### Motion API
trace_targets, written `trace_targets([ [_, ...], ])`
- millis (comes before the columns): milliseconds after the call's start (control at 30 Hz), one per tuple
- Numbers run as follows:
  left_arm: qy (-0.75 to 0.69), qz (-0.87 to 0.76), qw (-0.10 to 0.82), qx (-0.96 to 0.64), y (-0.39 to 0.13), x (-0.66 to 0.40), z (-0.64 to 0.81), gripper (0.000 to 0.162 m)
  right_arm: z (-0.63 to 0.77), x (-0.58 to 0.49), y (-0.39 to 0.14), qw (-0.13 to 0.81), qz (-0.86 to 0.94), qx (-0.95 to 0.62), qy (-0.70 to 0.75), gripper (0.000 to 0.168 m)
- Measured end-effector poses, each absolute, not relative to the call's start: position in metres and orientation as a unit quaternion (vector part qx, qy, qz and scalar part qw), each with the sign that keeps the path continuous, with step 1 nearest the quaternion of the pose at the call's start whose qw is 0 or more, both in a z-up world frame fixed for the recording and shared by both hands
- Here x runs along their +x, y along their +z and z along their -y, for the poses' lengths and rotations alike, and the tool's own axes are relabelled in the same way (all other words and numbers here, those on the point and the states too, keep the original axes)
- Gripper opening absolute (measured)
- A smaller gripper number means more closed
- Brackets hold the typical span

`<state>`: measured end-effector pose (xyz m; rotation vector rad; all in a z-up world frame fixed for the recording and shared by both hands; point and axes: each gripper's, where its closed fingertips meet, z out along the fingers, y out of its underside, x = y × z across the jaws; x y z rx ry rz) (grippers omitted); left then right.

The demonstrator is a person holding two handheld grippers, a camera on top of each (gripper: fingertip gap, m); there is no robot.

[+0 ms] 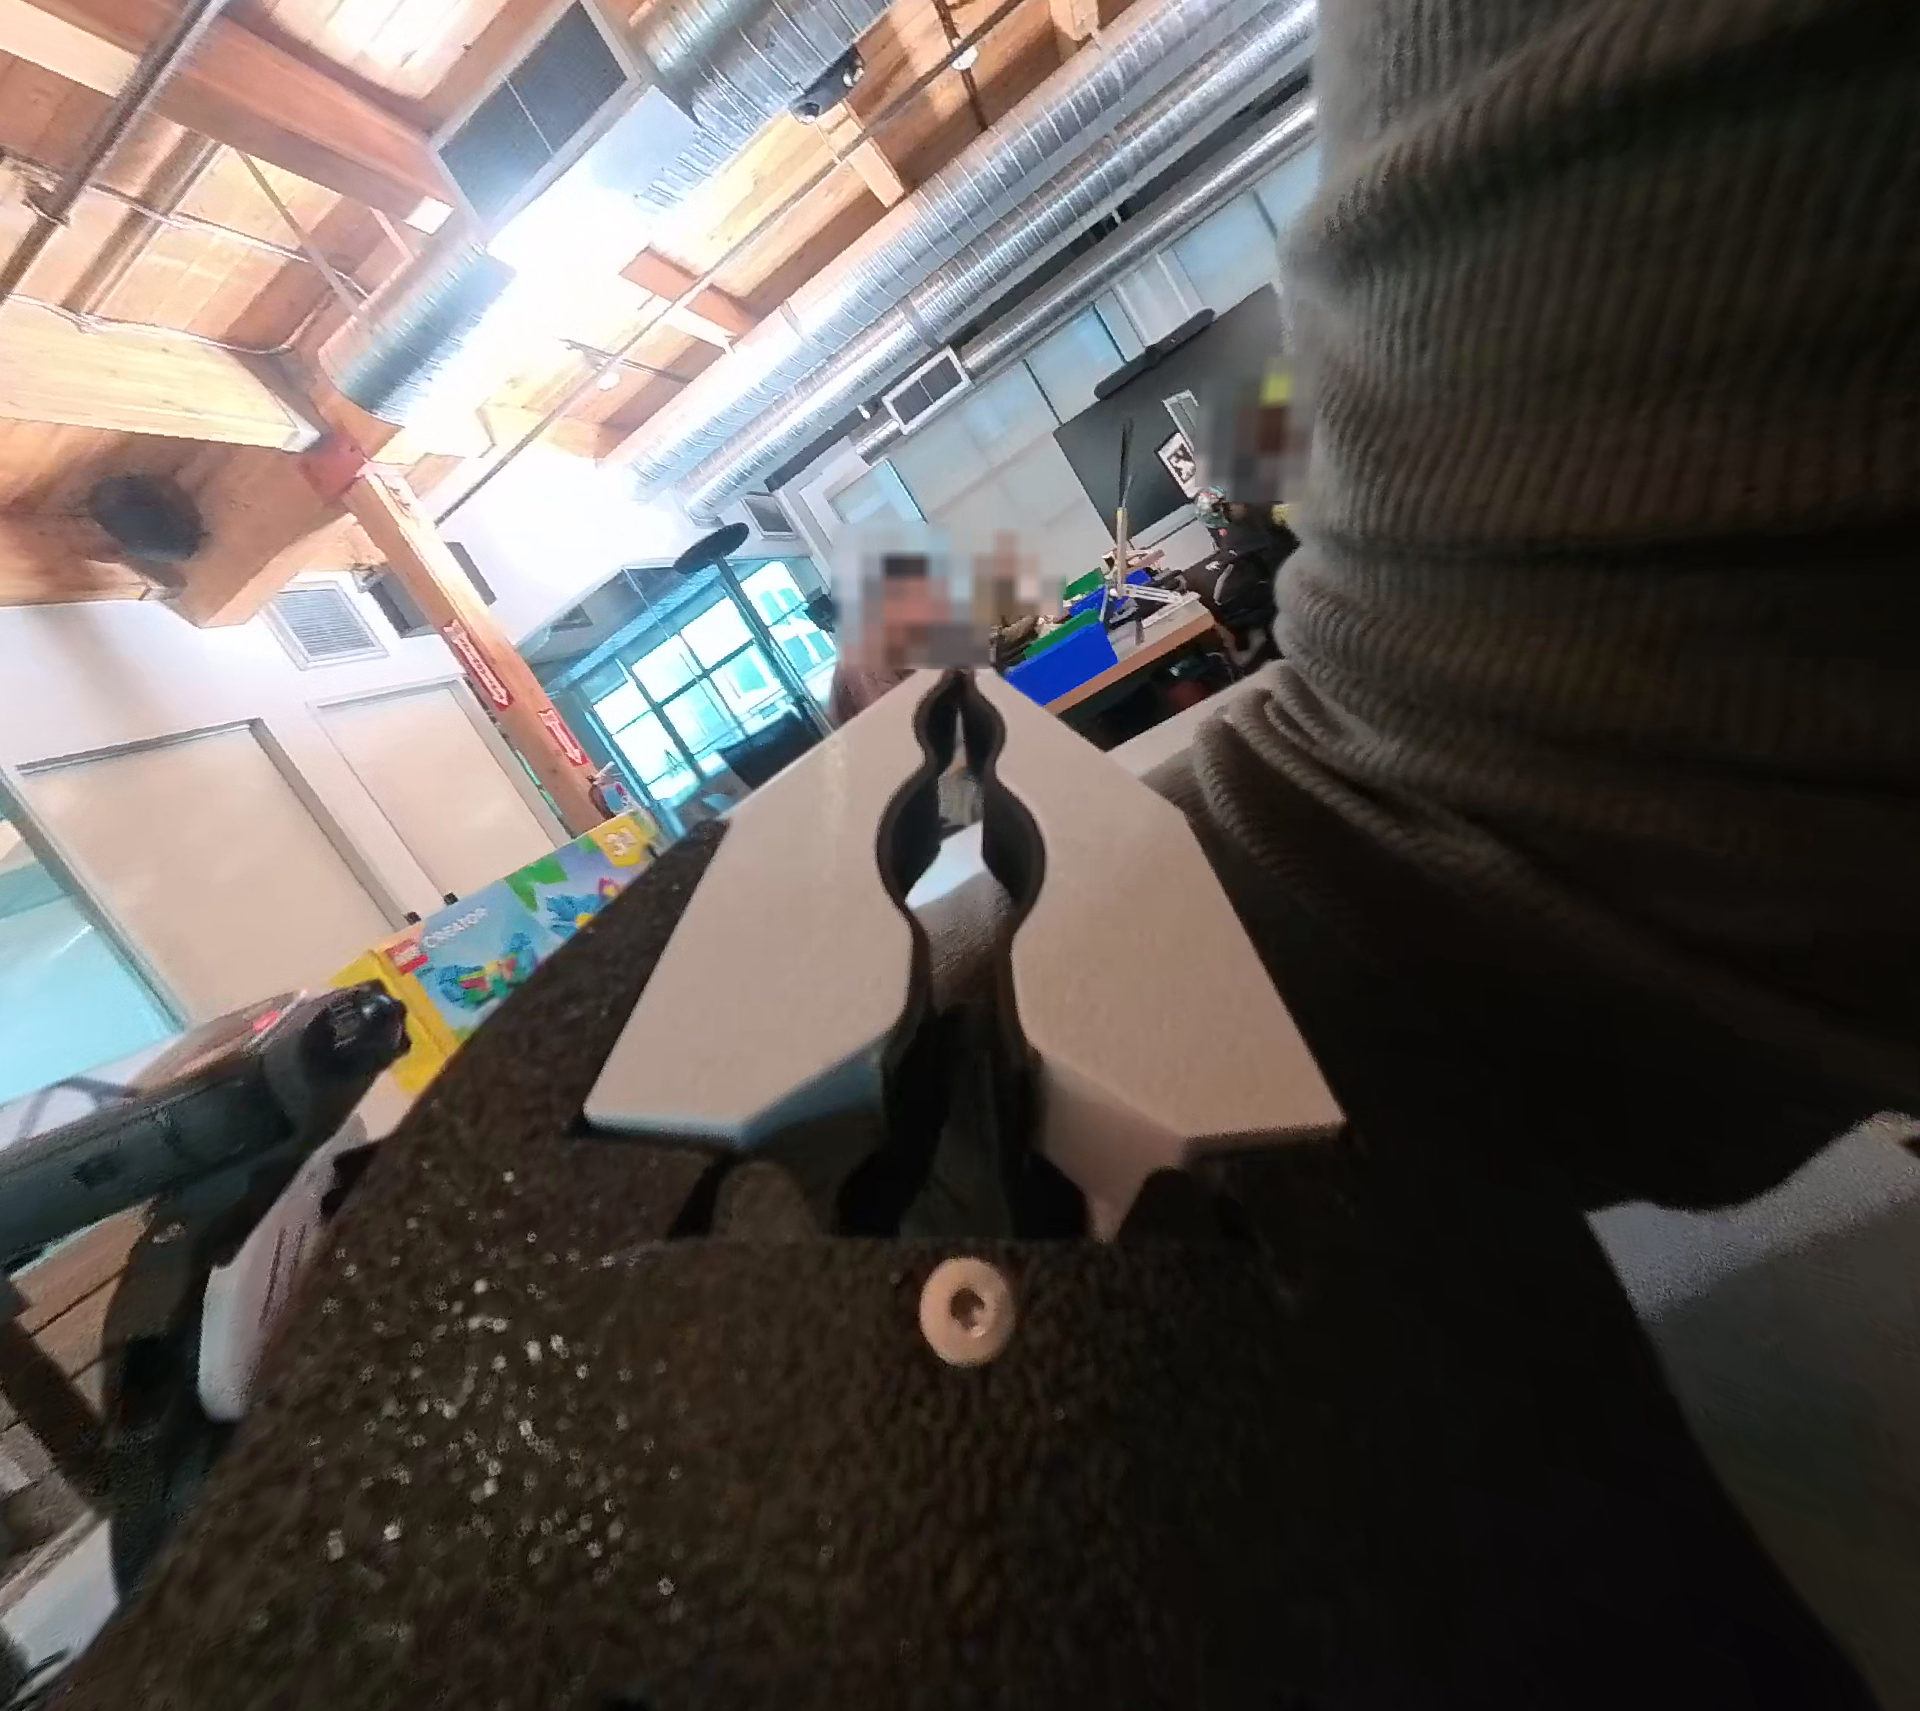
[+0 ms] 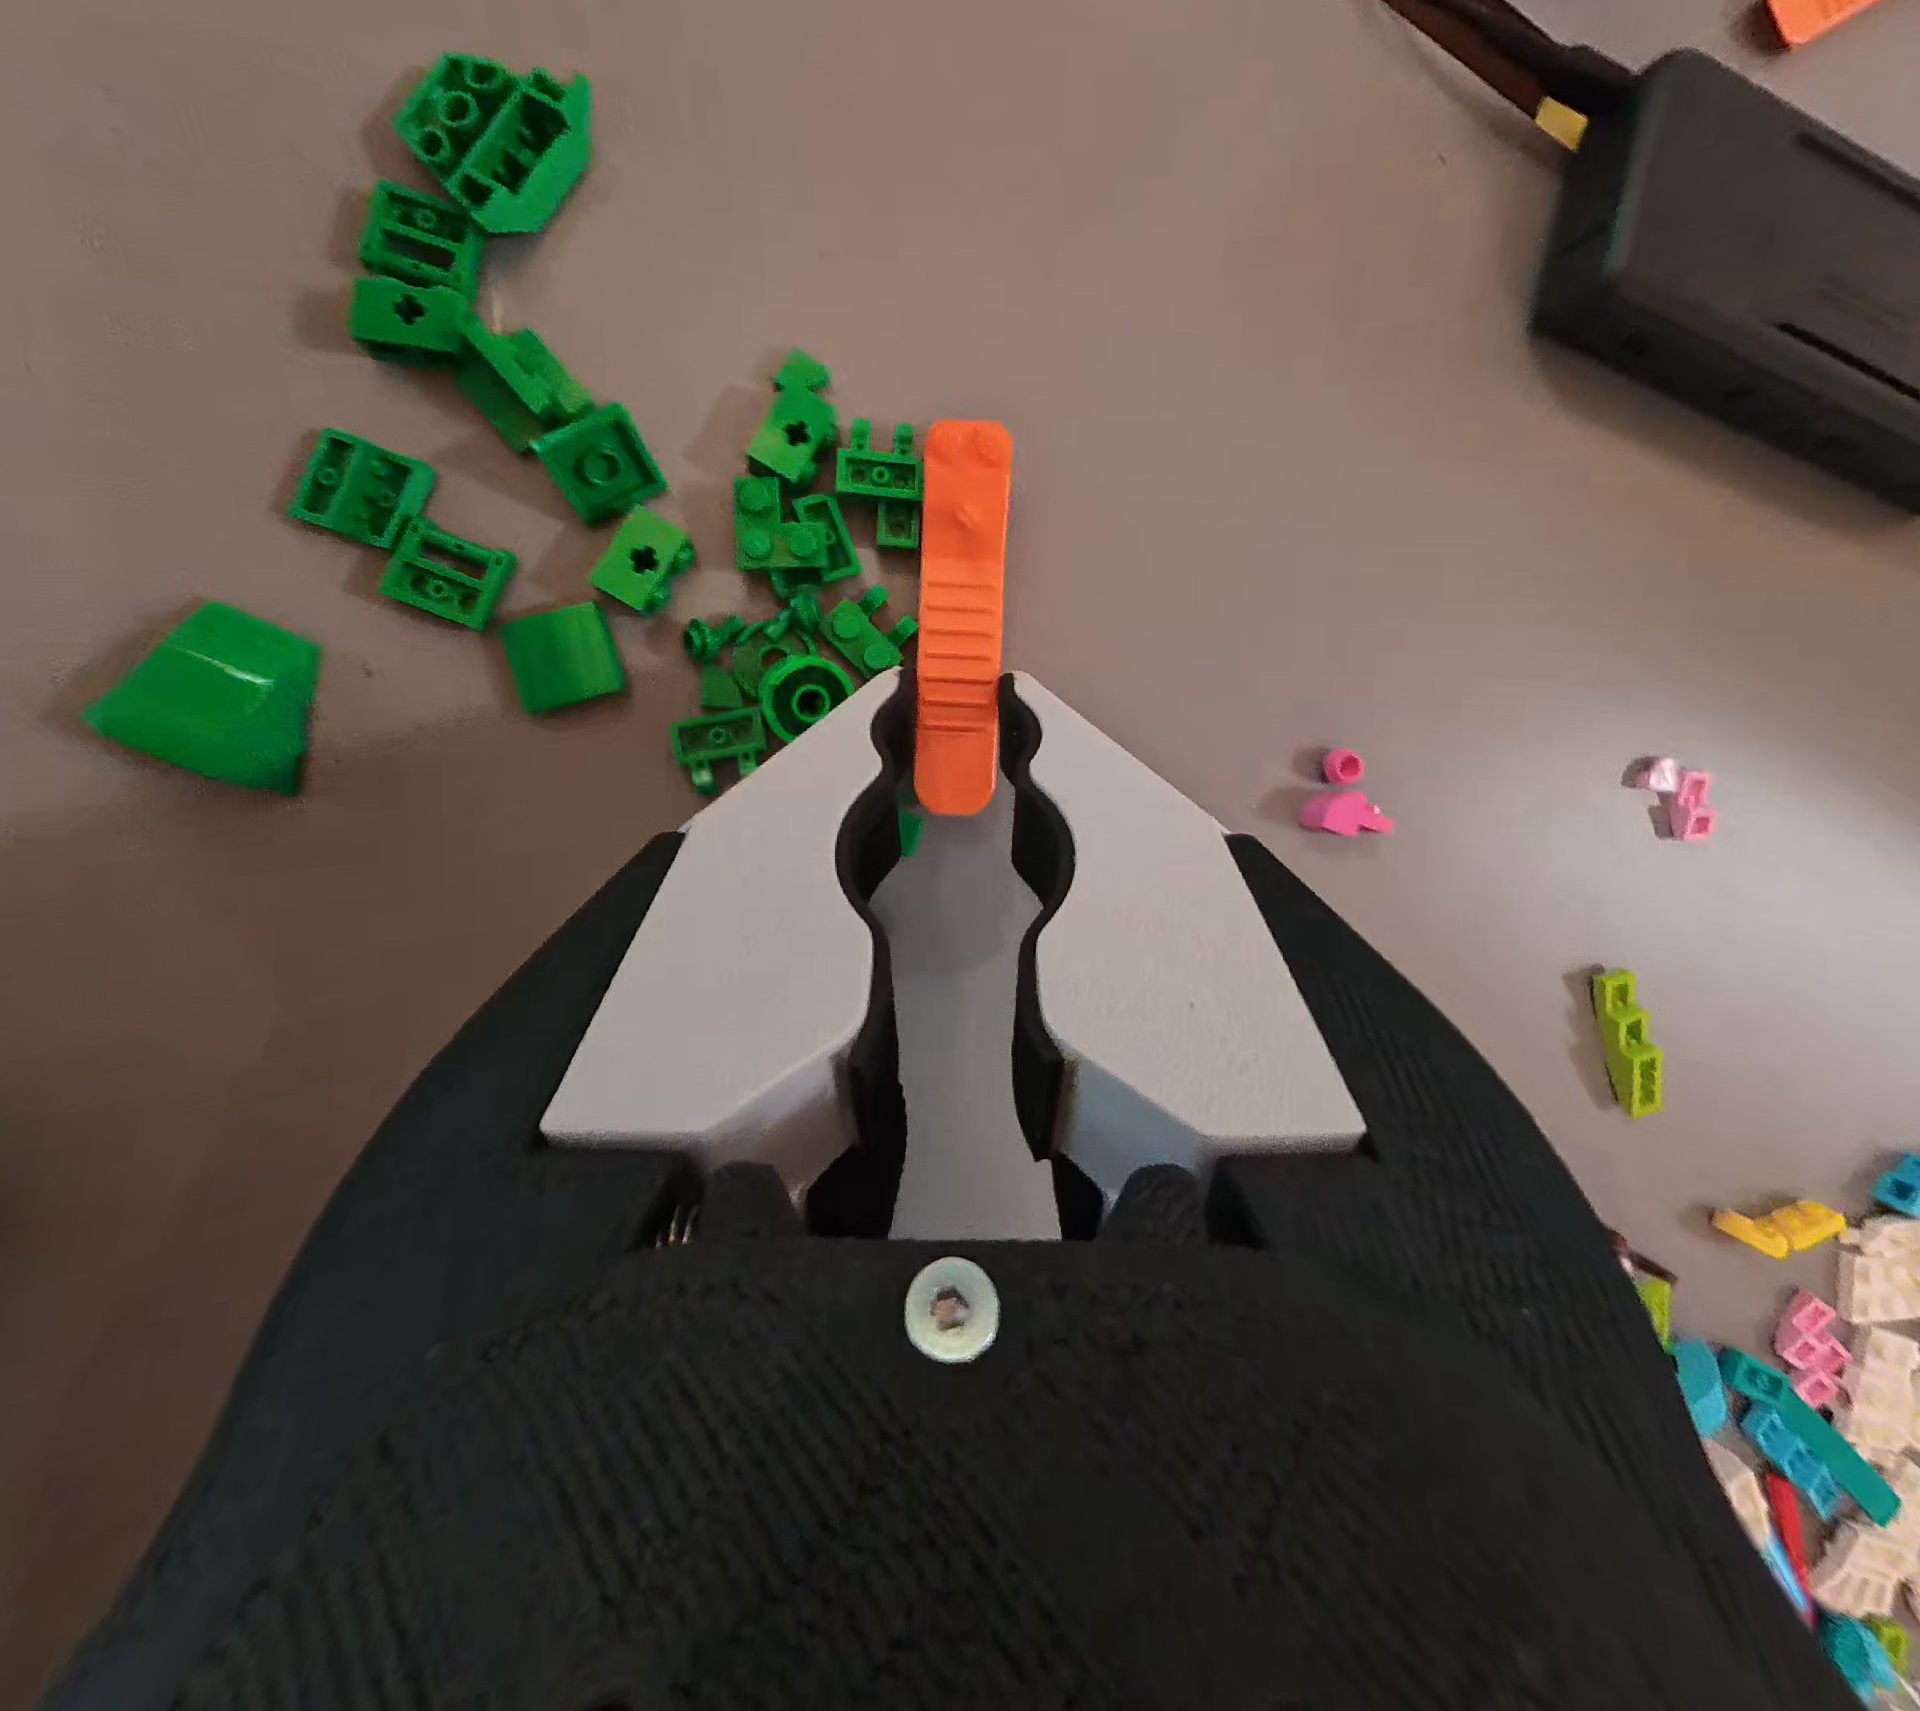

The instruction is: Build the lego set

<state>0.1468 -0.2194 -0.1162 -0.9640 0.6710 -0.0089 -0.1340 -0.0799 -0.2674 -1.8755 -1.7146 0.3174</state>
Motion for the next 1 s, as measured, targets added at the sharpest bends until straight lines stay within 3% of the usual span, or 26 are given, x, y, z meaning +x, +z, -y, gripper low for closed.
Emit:
trace_targets([
  [567,-0.012,-0.268,0.857,-0.44,-0.101,0.13,0.224,0.0,0.13,-0.169,-0.266,0.295,0.684,-0.652,0.145,0.014],
  [767,-0.008,-0.284,0.853,-0.438,-0.104,0.136,0.224,0.0,0.093,-0.142,-0.239,0.372,0.614,-0.681,0.146,0.014],
  [1000,-0.004,-0.289,0.848,-0.443,-0.106,0.139,0.221,0.0,0.08,-0.094,-0.266,0.321,0.604,-0.721,0.11,0.014],
])
